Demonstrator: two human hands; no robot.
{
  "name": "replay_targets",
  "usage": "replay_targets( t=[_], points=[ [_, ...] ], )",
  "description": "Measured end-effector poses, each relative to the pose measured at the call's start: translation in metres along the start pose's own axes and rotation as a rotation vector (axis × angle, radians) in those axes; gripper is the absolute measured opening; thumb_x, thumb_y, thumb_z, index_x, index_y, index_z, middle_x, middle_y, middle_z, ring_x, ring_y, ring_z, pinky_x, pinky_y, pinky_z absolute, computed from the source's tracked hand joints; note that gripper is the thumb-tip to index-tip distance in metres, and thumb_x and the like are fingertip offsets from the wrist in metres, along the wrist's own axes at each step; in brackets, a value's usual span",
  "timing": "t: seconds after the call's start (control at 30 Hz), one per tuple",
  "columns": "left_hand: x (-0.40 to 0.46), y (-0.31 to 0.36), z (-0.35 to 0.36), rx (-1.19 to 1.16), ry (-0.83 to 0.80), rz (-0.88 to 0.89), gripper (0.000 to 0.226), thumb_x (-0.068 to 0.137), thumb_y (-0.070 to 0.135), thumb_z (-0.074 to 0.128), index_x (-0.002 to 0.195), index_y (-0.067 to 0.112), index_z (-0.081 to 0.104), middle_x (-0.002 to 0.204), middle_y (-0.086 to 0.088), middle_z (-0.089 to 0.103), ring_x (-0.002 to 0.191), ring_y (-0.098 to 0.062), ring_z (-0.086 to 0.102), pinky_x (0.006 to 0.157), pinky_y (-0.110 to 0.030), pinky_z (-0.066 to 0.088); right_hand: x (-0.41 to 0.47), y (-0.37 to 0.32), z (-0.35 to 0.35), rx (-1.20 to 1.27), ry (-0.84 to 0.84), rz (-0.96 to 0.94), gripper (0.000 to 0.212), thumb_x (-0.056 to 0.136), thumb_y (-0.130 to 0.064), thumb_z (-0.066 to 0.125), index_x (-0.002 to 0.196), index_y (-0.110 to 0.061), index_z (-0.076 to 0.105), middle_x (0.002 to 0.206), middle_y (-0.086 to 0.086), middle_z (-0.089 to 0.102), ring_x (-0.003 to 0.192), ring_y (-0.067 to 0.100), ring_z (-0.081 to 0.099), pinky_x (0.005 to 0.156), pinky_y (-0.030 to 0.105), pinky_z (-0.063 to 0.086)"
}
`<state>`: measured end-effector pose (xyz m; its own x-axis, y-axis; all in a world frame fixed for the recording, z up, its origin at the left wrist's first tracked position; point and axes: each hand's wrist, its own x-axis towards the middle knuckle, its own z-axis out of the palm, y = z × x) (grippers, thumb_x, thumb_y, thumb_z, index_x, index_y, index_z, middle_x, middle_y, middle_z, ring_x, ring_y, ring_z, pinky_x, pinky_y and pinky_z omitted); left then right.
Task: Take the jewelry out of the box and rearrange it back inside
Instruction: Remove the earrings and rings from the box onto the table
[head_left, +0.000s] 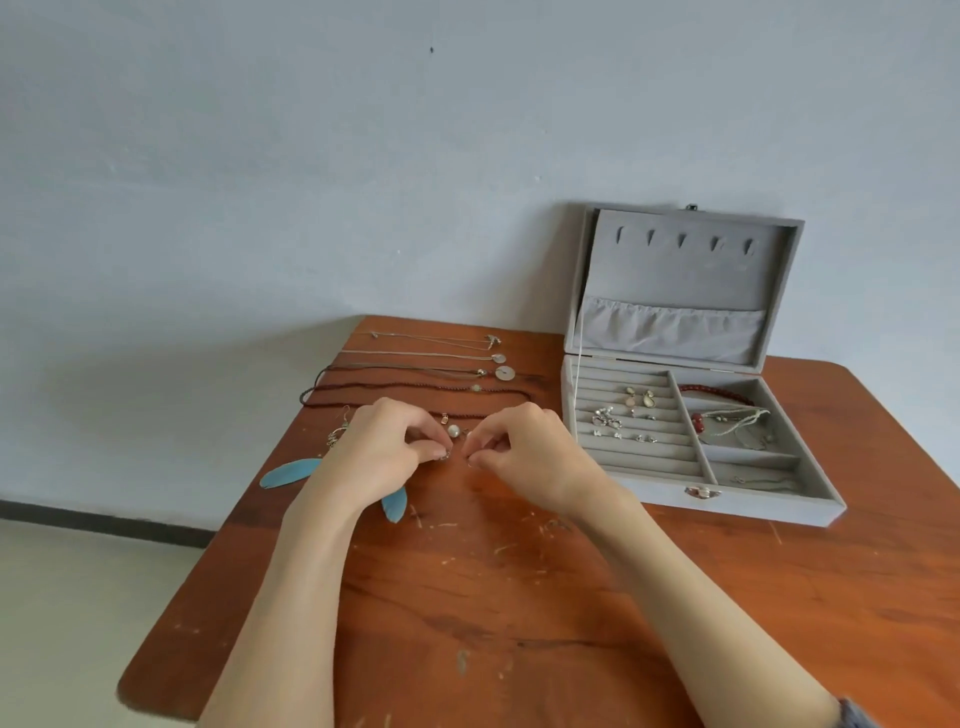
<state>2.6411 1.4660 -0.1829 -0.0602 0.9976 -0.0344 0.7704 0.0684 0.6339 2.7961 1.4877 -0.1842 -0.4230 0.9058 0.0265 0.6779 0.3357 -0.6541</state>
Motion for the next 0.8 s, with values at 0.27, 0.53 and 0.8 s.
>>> replay_targets(
  t=[0.27, 0.53, 0.8],
  points=[
    [0.001, -0.001, 0.008, 0.048, -0.013, -0.004, 0.008, 0.086, 0.027, 0.063, 0.091, 0.027, 0.07, 0.12, 0.002, 0.062, 0.117, -0.019, 0.048, 0.098, -0.035, 0.038, 0.003, 0.003, 0.005, 0.002, -0.023, 0.043, 0.013, 0.082, -0.013, 0.064, 0.08, -0.02, 0.075, 0.075, -0.005, 0.059, 0.082, 0.014, 0.049, 0.075, 0.025, 0.039],
    [0.002, -0.004, 0.01, 0.056, 0.012, -0.012, 0.006, 0.085, 0.032, 0.063, 0.087, 0.029, 0.068, 0.117, 0.002, 0.062, 0.117, -0.021, 0.047, 0.099, -0.042, 0.039, 0.005, 0.005, 0.007, 0.0, 0.028, 0.051, 0.006, 0.082, -0.019, 0.067, 0.082, -0.017, 0.073, 0.082, -0.008, 0.06, 0.091, 0.012, 0.052, 0.076, 0.024, 0.04],
    [0.004, -0.004, 0.011, 0.116, 0.043, 0.017, 0.015, 0.087, 0.031, 0.06, 0.096, 0.024, 0.07, 0.116, 0.003, 0.062, 0.116, -0.018, 0.047, 0.102, -0.045, 0.036, 0.005, 0.005, 0.012, -0.056, 0.091, 0.019, 0.014, 0.085, -0.022, 0.064, 0.092, -0.017, 0.075, 0.098, 0.001, 0.069, 0.083, 0.008, 0.049, 0.075, 0.02, 0.035]
  ],
)
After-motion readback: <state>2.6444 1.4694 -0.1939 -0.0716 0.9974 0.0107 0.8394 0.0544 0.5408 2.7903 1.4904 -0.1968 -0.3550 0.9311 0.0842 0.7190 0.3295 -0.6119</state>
